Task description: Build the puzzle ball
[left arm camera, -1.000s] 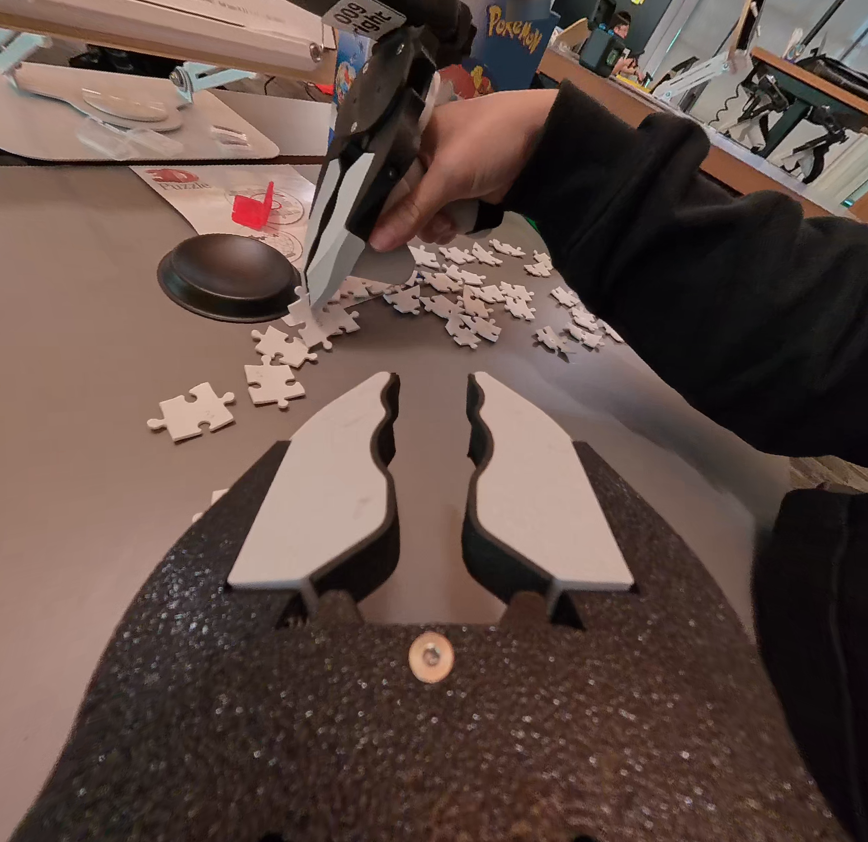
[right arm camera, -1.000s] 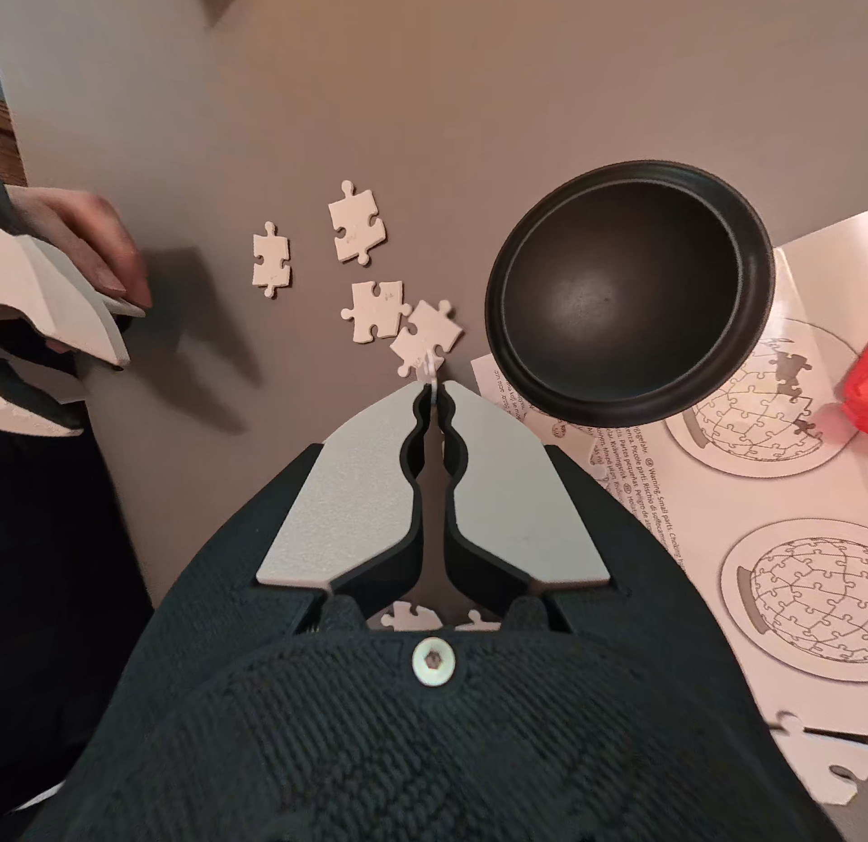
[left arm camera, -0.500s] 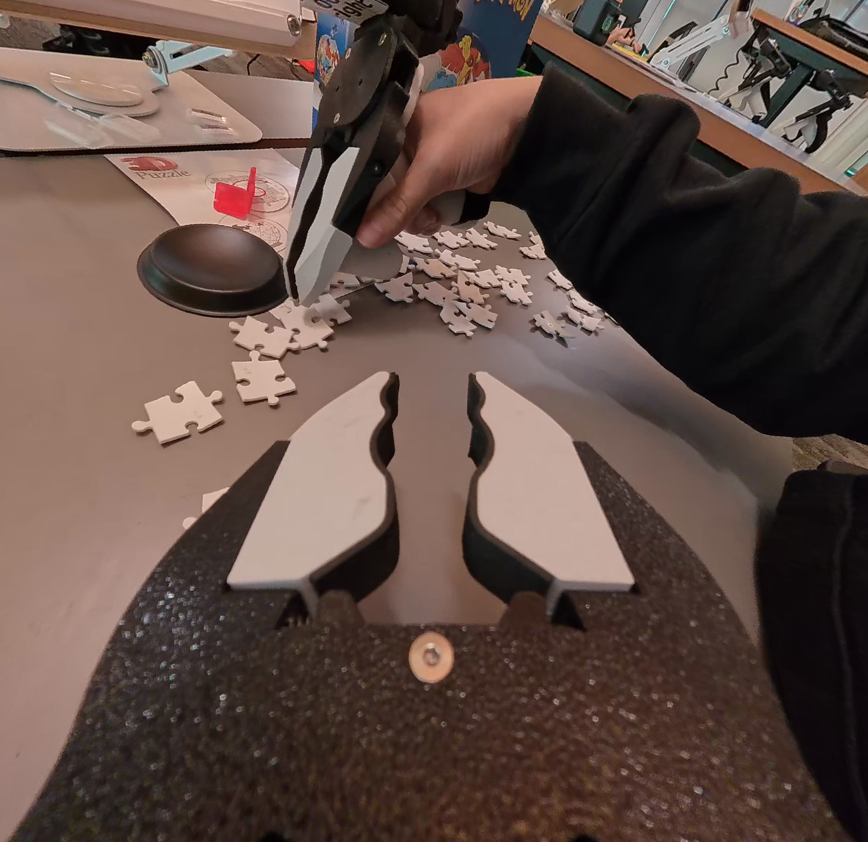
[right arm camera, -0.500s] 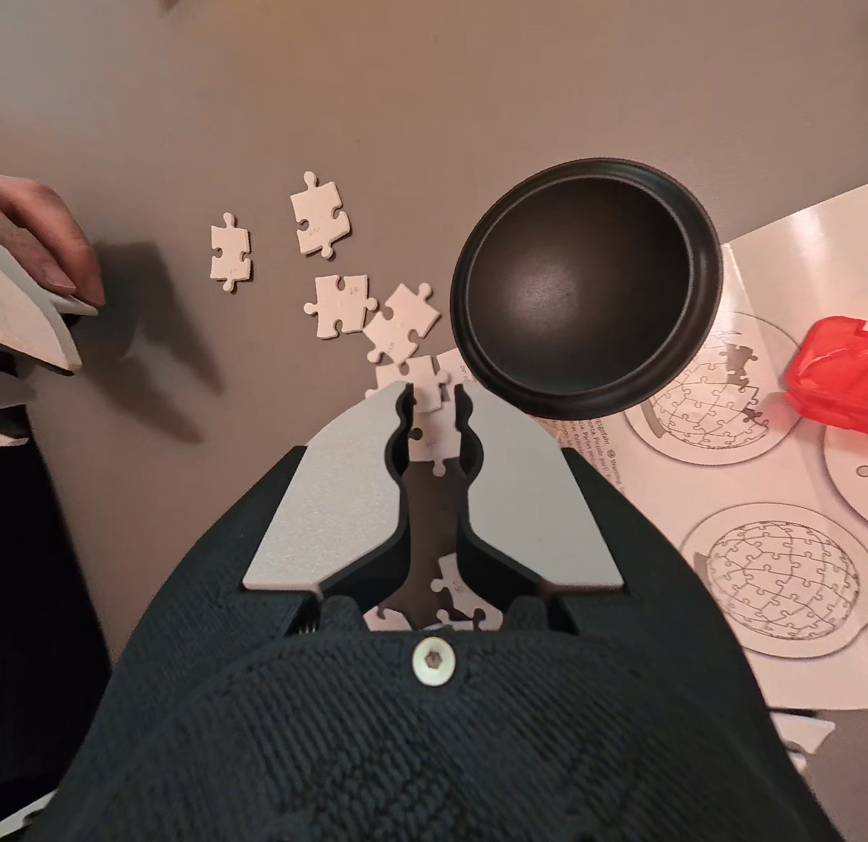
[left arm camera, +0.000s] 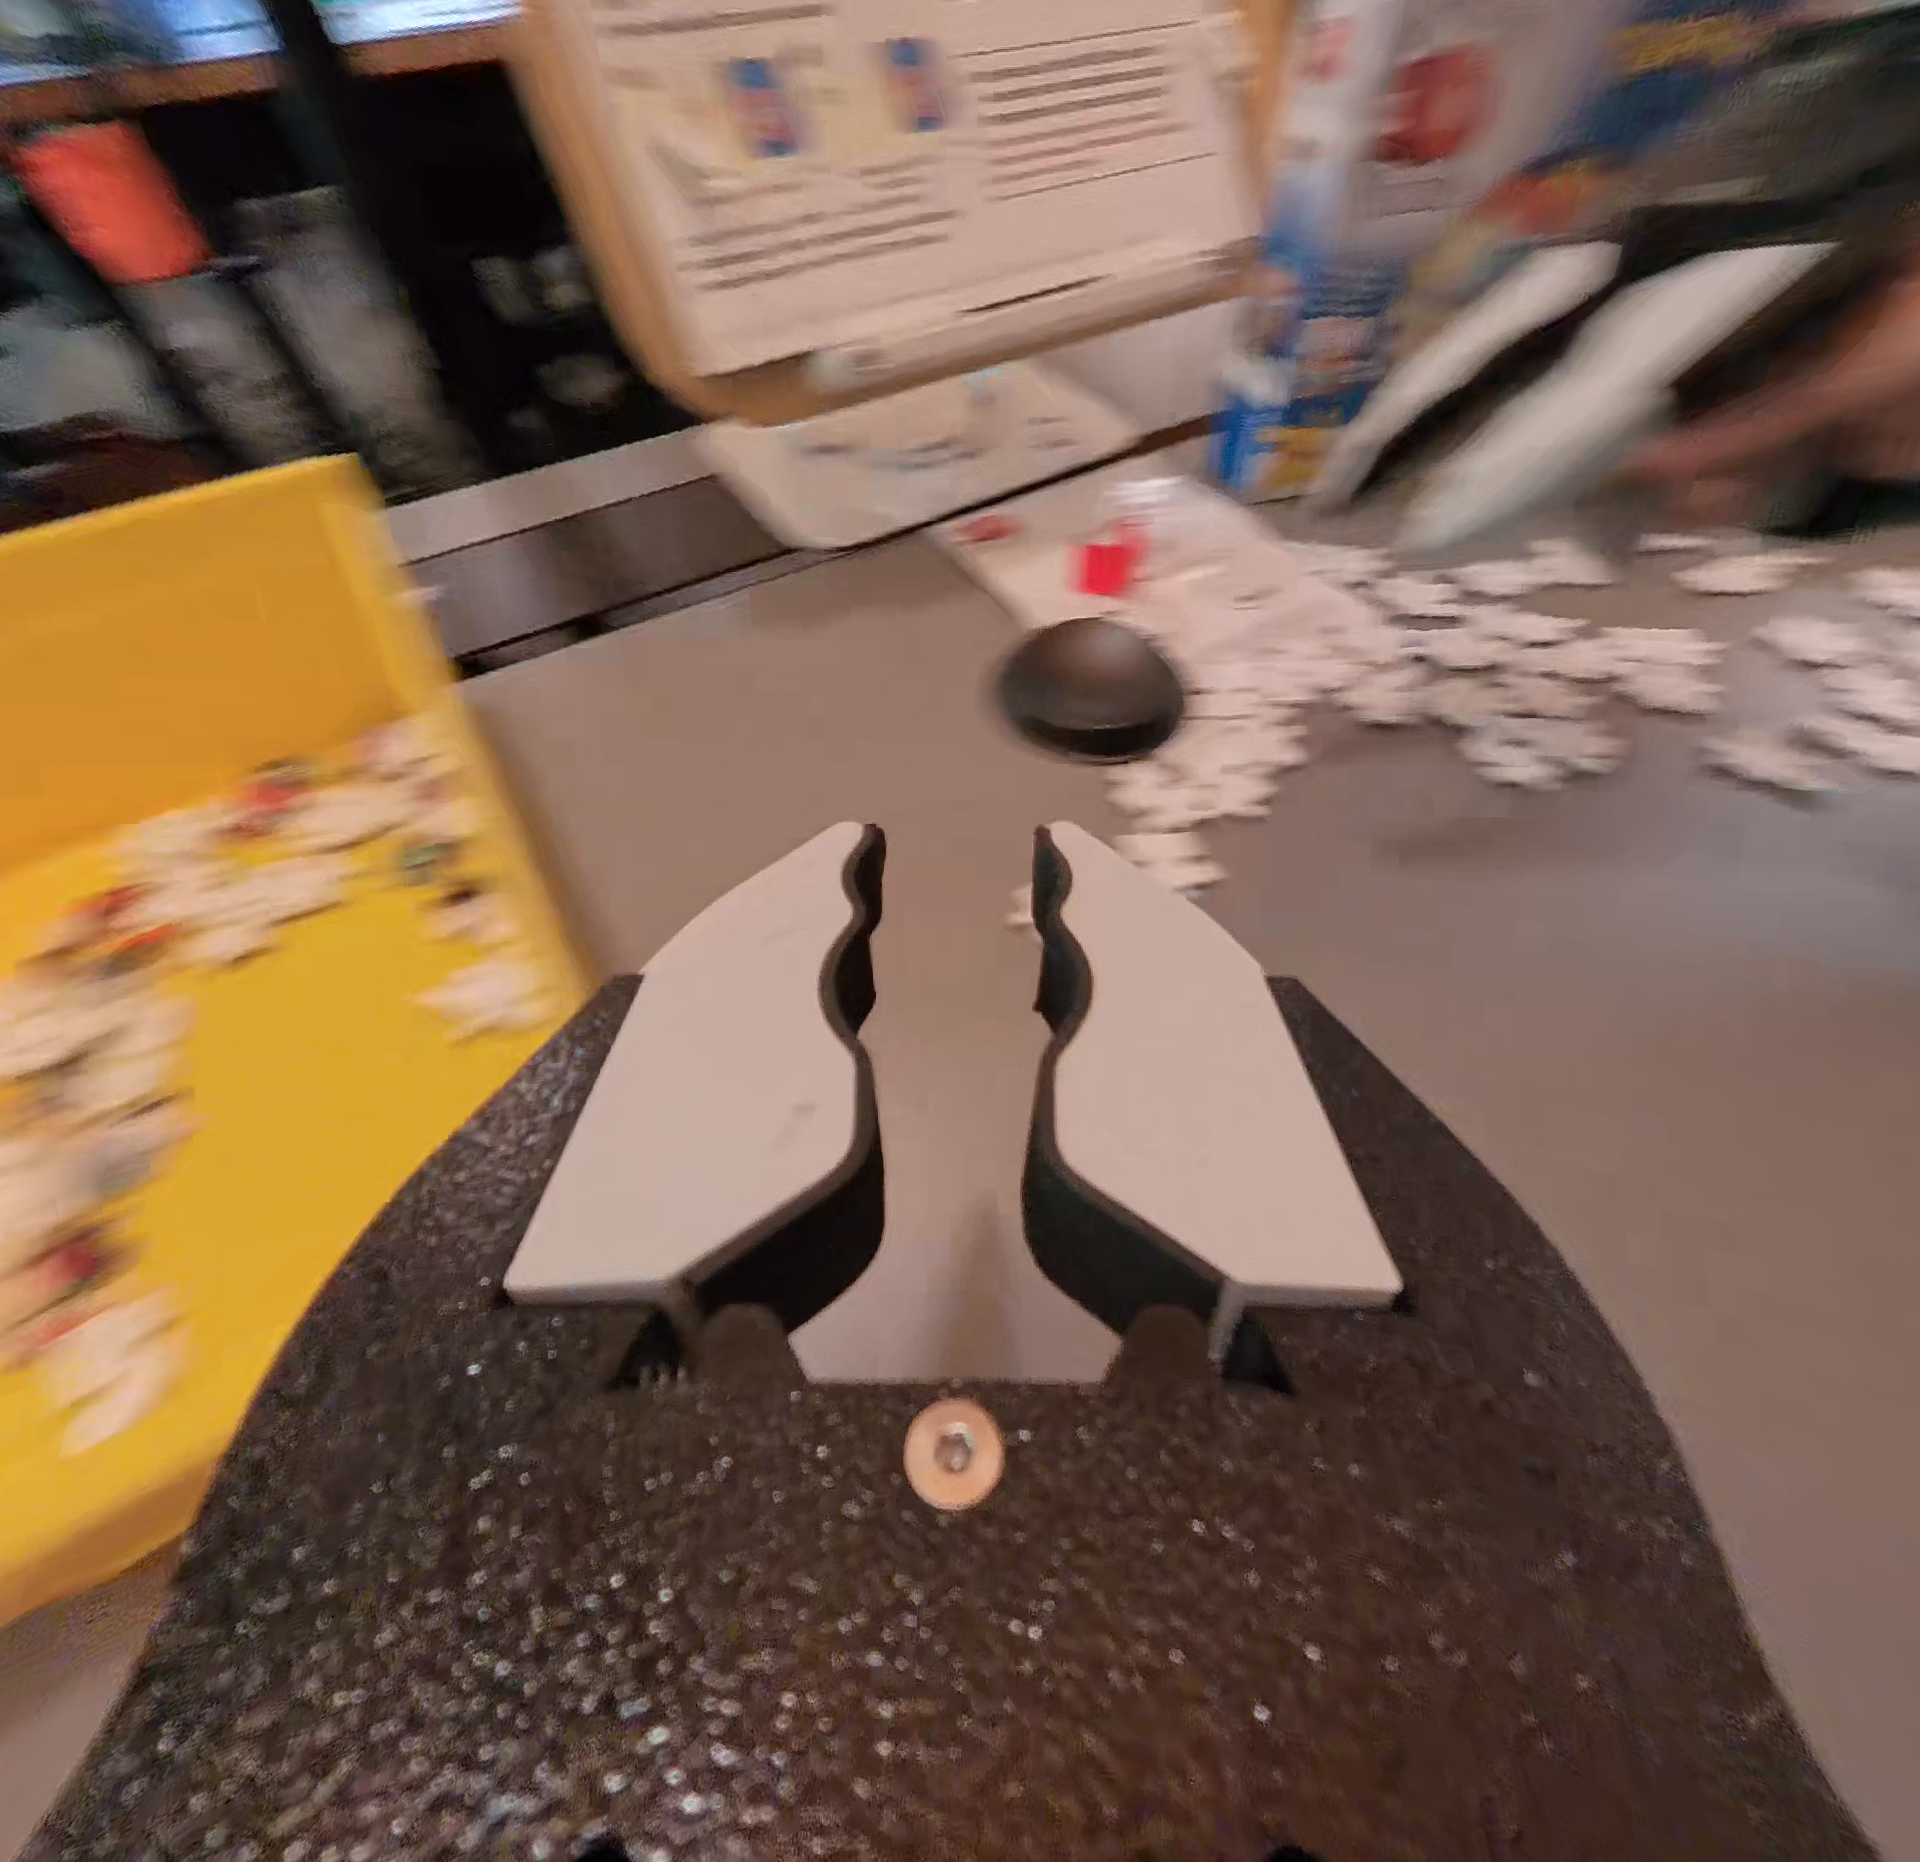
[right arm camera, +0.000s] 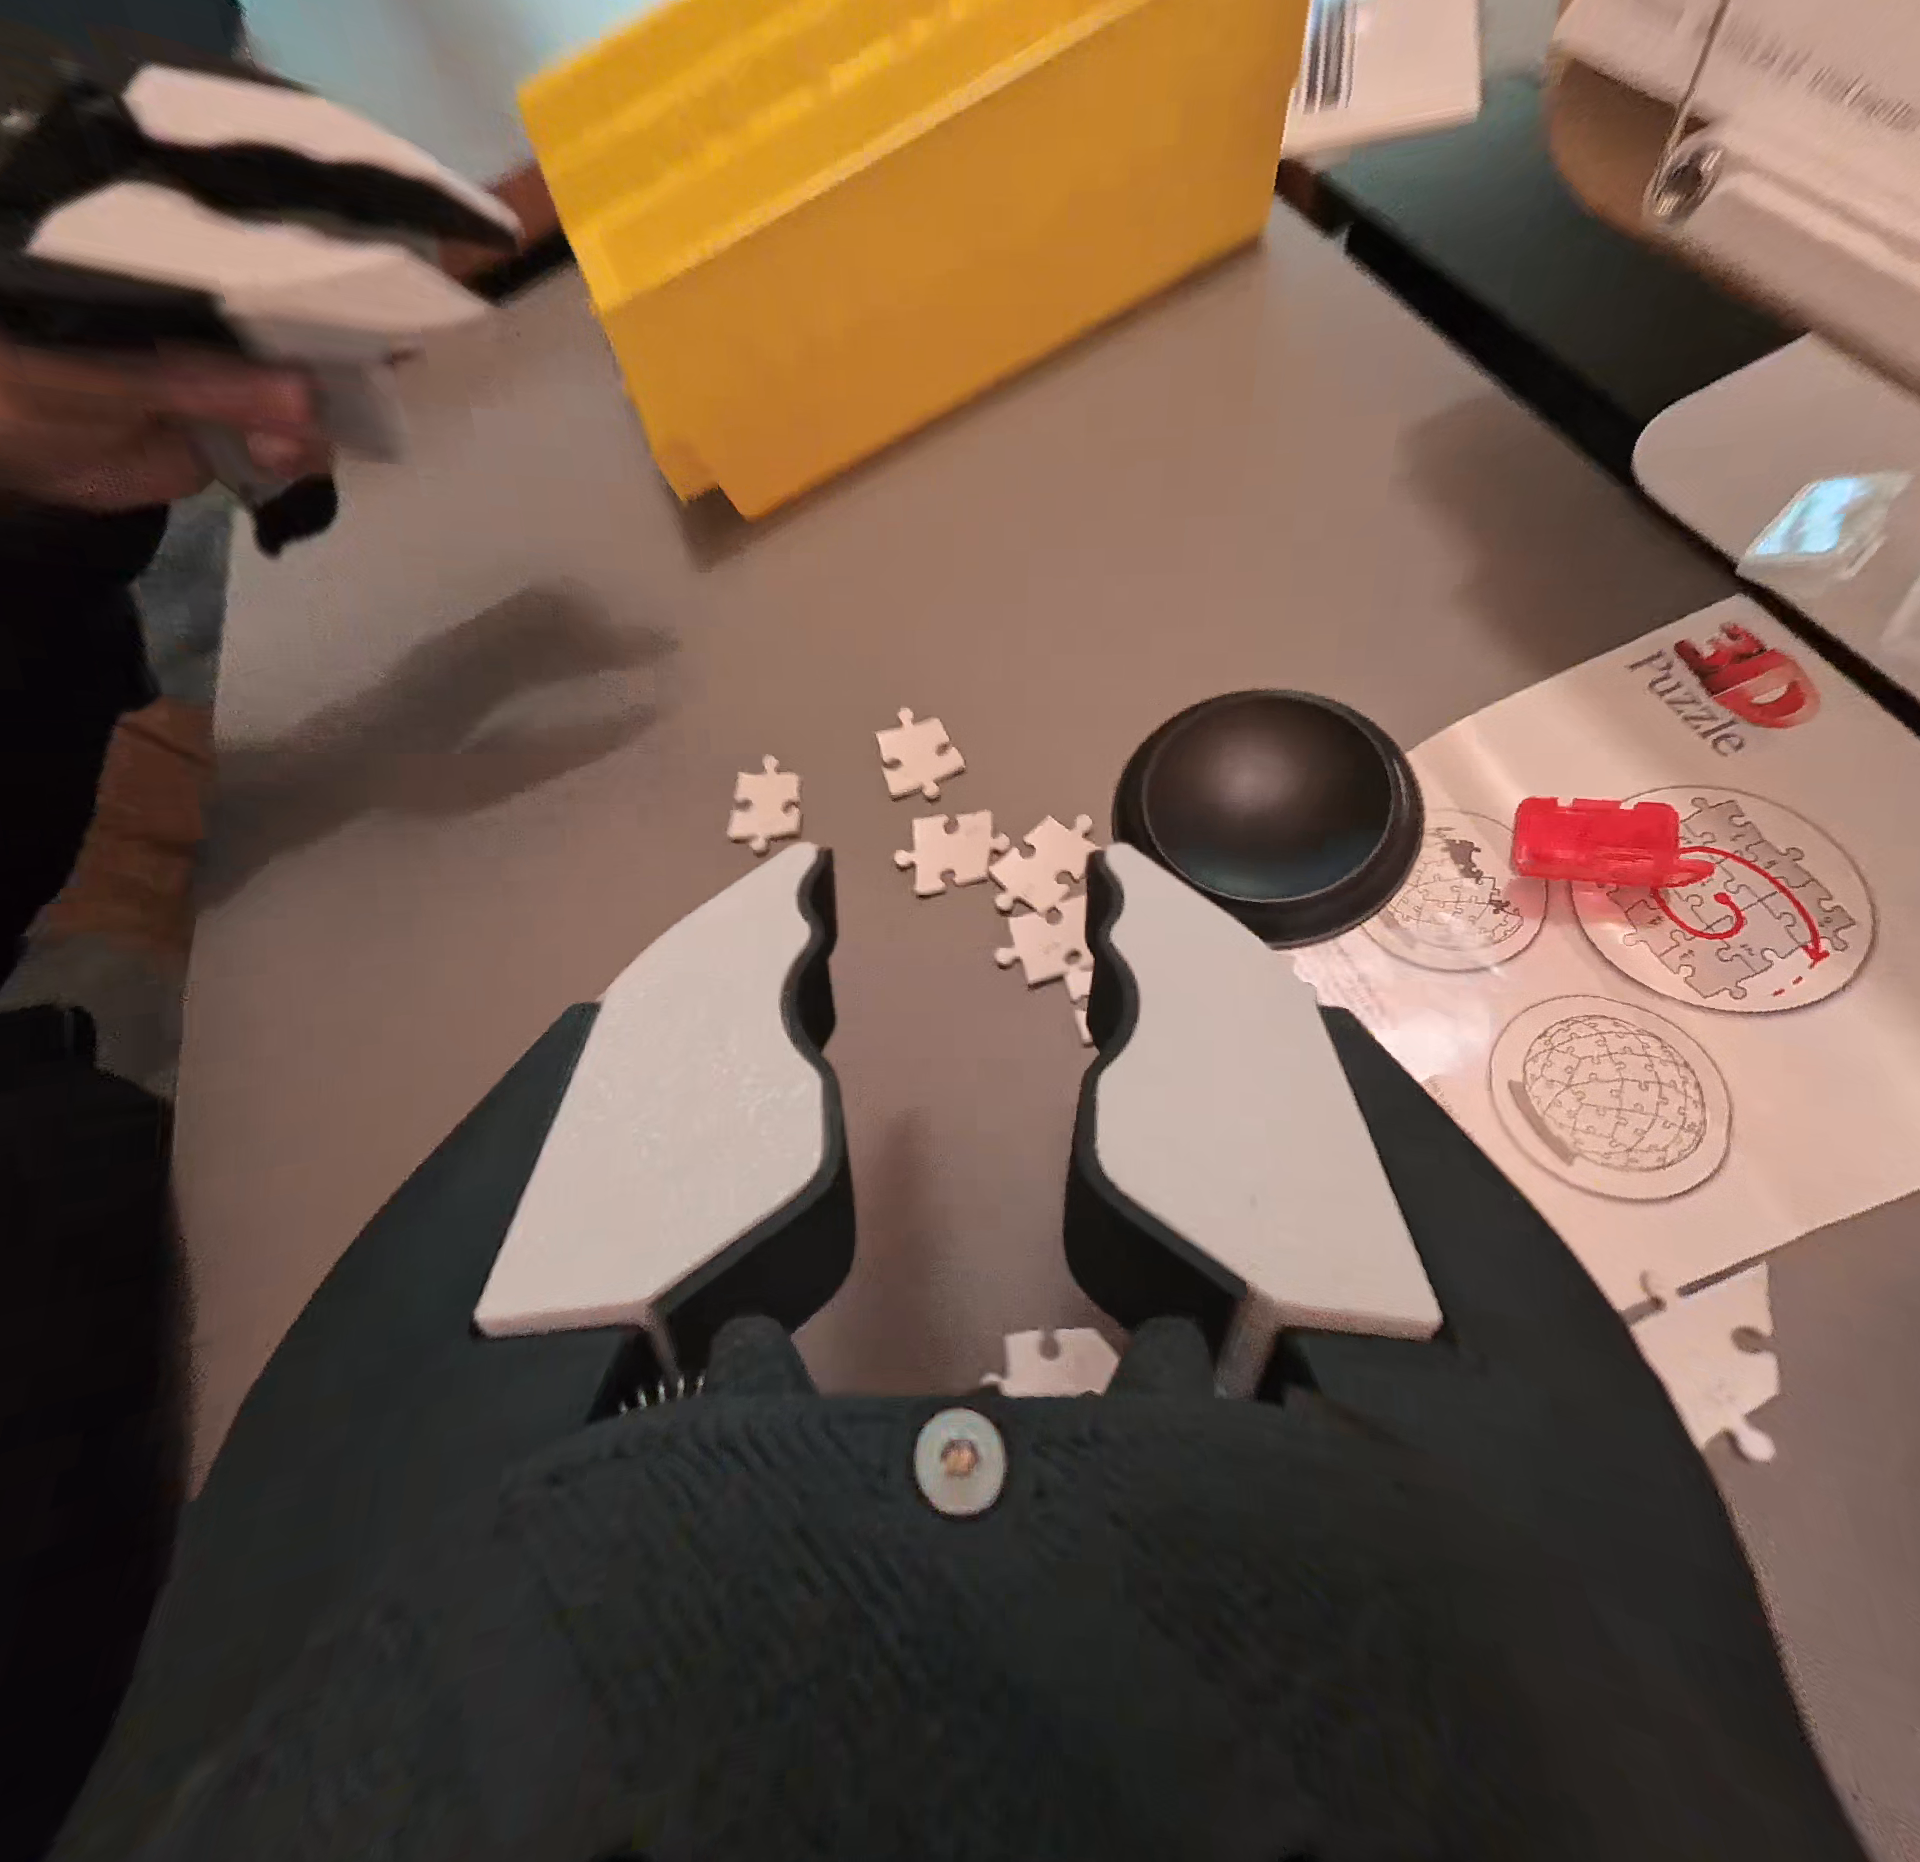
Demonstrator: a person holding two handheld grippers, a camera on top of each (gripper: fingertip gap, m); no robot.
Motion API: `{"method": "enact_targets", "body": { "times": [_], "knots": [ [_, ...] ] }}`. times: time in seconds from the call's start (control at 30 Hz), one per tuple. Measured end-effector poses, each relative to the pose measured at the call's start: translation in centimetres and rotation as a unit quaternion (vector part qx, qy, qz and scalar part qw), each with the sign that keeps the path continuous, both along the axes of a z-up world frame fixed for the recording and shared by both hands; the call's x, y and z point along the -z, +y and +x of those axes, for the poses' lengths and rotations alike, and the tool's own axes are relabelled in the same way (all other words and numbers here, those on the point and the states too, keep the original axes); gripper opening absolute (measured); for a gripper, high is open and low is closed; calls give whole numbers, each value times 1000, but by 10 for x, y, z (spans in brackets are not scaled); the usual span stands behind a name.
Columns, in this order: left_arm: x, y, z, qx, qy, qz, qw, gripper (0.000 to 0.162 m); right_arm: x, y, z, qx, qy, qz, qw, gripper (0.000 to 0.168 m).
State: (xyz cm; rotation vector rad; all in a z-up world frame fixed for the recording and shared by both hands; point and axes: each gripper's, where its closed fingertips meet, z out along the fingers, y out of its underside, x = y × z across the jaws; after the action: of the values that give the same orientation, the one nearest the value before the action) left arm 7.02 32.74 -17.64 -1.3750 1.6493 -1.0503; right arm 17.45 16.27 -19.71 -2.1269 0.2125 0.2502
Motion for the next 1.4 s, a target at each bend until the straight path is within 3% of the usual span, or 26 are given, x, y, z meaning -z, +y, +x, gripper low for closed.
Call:
{"method": "enact_targets", "body": {
  "times": [0.03, 0.2, 0.33, 0.47, 0.63, 0.83, 1.2, 1.4],
  "knots": [
    [-5, 31, -3, -41, 18, 19, 999, 27, -7, -5, -4, 11, -6, 18, 1000, 50],
    [0, 163, -30, -170, 194, 87, 962, 42, -15, -38, -21, 50, -56, 34, 997, 67],
    [25, 200, -26, -189, 306, 20, 933, 50, -7, -59, -29, 76, -79, 21, 994, 72],
    [63, 209, -25, -197, 421, 0, 886, 56, 0, -69, -37, 86, -70, 24, 994, 73],
    [91, 201, -20, -180, 503, -3, 845, 55, 6, -76, -38, 89, -62, 22, 994, 73],
    [119, 211, -28, -212, 567, -42, 795, 54, 9, -80, -40, 82, -69, 23, 994, 73],
    [127, 223, -39, -267, 593, -84, 755, 50, 14, -85, -43, 66, -80, 26, 994, 73],
    [129, 225, -35, -281, 589, -84, 753, 51, 14, -89, -42, 68, -79, 29, 994, 73]
  ]
}}
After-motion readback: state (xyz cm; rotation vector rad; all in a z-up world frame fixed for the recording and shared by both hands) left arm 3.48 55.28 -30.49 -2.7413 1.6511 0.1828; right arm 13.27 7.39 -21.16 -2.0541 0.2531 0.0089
